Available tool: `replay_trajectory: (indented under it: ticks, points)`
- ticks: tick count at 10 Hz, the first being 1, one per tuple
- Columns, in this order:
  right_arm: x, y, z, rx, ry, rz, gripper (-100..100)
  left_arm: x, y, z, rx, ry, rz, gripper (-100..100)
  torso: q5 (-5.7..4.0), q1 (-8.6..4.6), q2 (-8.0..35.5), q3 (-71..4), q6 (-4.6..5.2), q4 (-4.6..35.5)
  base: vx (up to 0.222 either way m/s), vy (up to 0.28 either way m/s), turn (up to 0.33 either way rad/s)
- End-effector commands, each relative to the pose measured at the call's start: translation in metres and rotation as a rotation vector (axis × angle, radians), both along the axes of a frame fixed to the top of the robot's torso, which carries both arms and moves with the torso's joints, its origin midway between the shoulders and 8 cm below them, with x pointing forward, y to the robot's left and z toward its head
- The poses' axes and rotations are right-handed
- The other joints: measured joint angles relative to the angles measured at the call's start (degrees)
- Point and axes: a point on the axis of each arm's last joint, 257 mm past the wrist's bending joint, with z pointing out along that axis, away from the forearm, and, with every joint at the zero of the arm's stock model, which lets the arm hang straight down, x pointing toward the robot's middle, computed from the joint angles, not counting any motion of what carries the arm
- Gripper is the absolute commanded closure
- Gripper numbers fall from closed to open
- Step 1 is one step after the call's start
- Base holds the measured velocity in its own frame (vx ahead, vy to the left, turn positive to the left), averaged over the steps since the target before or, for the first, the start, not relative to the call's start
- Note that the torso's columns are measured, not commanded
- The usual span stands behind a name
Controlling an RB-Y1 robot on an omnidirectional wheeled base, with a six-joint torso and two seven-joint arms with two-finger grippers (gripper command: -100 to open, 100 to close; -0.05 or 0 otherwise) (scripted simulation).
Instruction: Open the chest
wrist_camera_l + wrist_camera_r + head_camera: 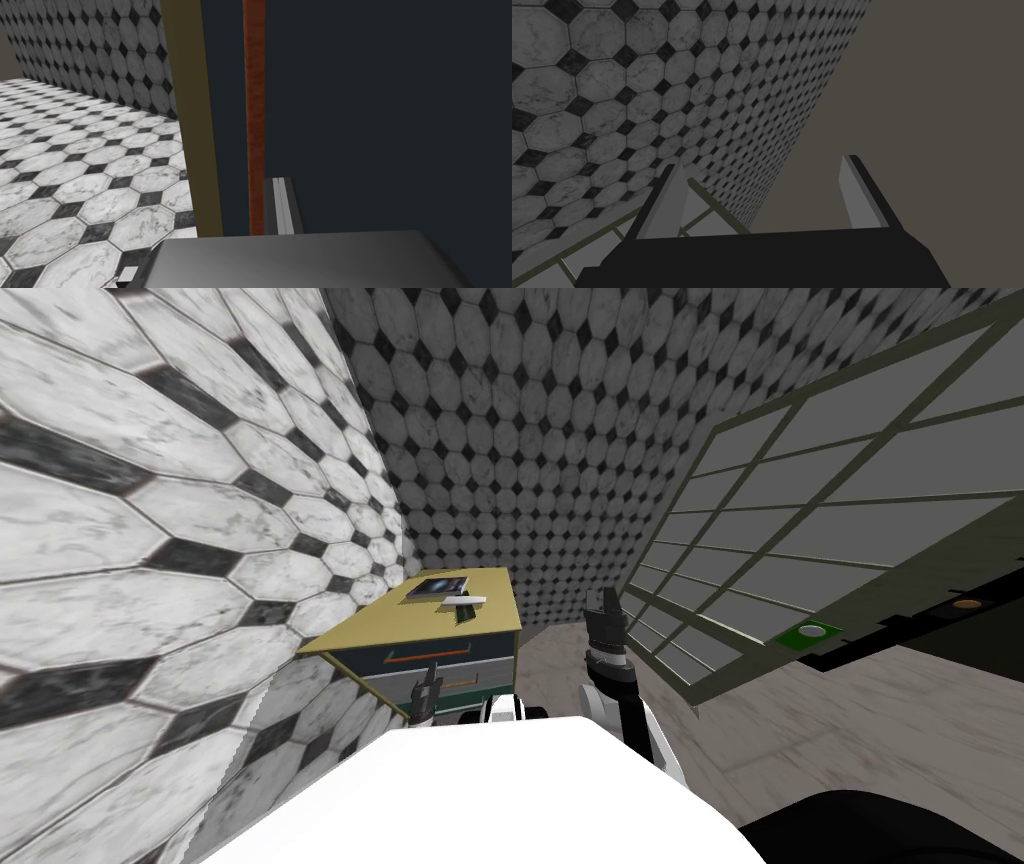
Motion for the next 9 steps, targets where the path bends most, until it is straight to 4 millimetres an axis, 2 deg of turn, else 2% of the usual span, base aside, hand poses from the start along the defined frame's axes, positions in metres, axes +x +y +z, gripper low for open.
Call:
replay_trajectory:
  ticks: [1, 2, 4, 9]
  points:
    - [0.0, 0.0, 0.0, 0.0, 0.0, 0.0, 0, -0.001, 0.007, -0.002, -0.002, 0.0, -0.004, 100, 0.0, -0.01, 0.0, 0.0, 0.0, 0.0, 0.008, -0.033, 0.009]
    - [0.0, 0.0, 0.0, 0.0, 0.0, 0.0, 0, -0.001, 0.016, 0.001, 0.024, -0.001, -0.012, -100, 0.01, 0.07, 0.0, 0.0, 0.0, 0.0, 0.0, 0.0, 0.0]
    - [0.0, 0.0, 0.0, 0.0, 0.0, 0.0, 0, 0.005, 0.028, 0.006, 0.053, -0.005, -0.02, -100, 0.02, 0.08, 0.0, 0.0, -0.01, 0.0, -0.022, 0.019, 0.013]
    - [0.0, 0.0, 0.0, 0.0, 0.0, 0.0, 0, 0.032, 0.029, 0.017, 0.025, -0.009, -0.024, -100, -0.03, -0.09, -0.1, -0.1, -0.01, 0.0, -0.059, 0.046, 0.017]
